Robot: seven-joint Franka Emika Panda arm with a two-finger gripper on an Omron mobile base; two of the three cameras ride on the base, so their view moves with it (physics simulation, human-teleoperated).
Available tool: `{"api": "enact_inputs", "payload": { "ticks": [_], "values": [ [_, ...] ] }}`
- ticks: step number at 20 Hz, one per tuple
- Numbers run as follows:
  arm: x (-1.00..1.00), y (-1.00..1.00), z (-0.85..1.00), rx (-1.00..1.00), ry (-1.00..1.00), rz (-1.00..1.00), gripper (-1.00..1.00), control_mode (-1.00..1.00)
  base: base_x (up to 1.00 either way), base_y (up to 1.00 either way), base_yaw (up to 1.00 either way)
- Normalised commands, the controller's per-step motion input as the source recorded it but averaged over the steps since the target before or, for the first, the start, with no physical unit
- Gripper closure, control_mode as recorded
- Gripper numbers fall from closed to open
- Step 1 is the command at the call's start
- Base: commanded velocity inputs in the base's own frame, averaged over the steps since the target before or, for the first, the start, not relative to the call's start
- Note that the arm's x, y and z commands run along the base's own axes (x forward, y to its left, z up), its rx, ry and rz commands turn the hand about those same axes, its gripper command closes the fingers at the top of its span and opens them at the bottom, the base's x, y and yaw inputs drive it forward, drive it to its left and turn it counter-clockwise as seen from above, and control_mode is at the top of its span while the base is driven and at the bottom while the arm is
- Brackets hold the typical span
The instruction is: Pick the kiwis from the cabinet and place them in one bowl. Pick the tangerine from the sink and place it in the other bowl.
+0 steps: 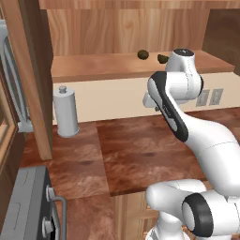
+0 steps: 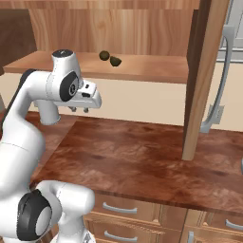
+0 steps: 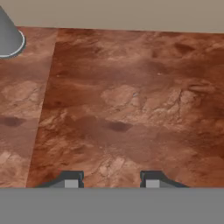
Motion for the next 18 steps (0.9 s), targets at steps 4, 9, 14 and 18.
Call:
{"api": "enact_inputs", "payload": {
  "ticks": [4, 9, 14, 18],
  "values": [
    [-0.06, 0.00, 0.08, 0.00, -0.09, 0.00, -1.00, -1.00, 0.00, 0.00, 0.00],
    [-0.15, -0.03, 0.33, 0.00, -0.22, 0.00, -1.00, -1.00, 0.00, 0.00, 0.00],
    [-0.15, -0.16, 0.39, 0.00, -0.22, 0.00, -1.00, -1.00, 0.00, 0.00, 0.00],
    [-0.06, -0.30, 0.37, 0.00, -0.18, 0.00, -1.00, -1.00, 0.00, 0.00, 0.00]
  ]
}}
